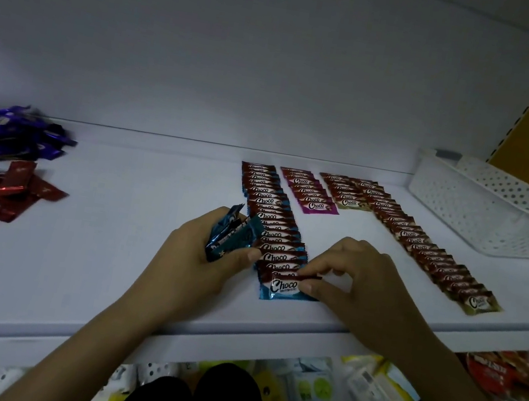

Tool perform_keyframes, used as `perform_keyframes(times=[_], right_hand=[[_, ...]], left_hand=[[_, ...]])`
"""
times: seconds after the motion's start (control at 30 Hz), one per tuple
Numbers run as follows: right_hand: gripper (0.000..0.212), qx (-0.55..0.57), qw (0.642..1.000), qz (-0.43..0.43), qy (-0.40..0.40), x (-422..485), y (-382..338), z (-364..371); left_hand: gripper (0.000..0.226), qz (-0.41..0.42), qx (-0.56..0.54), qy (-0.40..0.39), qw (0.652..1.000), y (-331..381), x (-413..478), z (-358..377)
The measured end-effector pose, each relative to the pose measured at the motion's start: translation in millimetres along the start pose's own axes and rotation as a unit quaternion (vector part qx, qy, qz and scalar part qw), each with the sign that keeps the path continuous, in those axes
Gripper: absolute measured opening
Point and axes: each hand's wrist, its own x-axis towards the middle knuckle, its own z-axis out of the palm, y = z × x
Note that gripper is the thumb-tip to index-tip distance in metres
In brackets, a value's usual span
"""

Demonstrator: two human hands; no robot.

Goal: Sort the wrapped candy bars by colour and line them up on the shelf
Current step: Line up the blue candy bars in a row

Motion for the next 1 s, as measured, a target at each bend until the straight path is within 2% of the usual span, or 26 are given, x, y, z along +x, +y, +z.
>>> perform_keyframes(times=[0.1,0.4,0.5,0.6,0.77,0.9,1.0], right_hand=[[0.015,-0.003,1.0,-0.003,0.001,-0.1,0.0,1.3],[0.021,0.022,1.0,-0.006,0.0,-1.2,0.1,0.9],[0.027,0.117,0.992,-0.013,0.052,3.7,-7.8,-1.2],[0.031,0.213,0.976,-0.029,0.039,12.7,-24.6,1.8],[0.015,0.244,0.965,-0.08,0.047,29.5,-47.7,10.6],[0.01,0.31,0.947,-0.057,0.07,36.8,-45.7,6.6],[0.011,0.348,0.934,-0.028,0.07,35.5,-38.9,2.2]], left_hand=[[0.022,-0.01,-0.009,0.001,1.0,1.3,-0.4,-0.1],[0.024,-0.015,-0.017,0.0,1.0,3.2,-1.0,-0.6],[0.027,-0.008,-0.032,-0.005,0.999,3.0,-1.1,-0.6],[0.026,0.011,-0.034,-0.015,0.999,3.5,-0.9,0.2],[0.024,0.037,-0.051,-0.025,0.998,4.9,-0.8,1.4],[0.011,0.019,-0.09,0.001,0.996,7.5,-2.6,-1.6],[0.026,0.006,-0.096,0.008,0.995,6.9,-3.9,-3.0]])
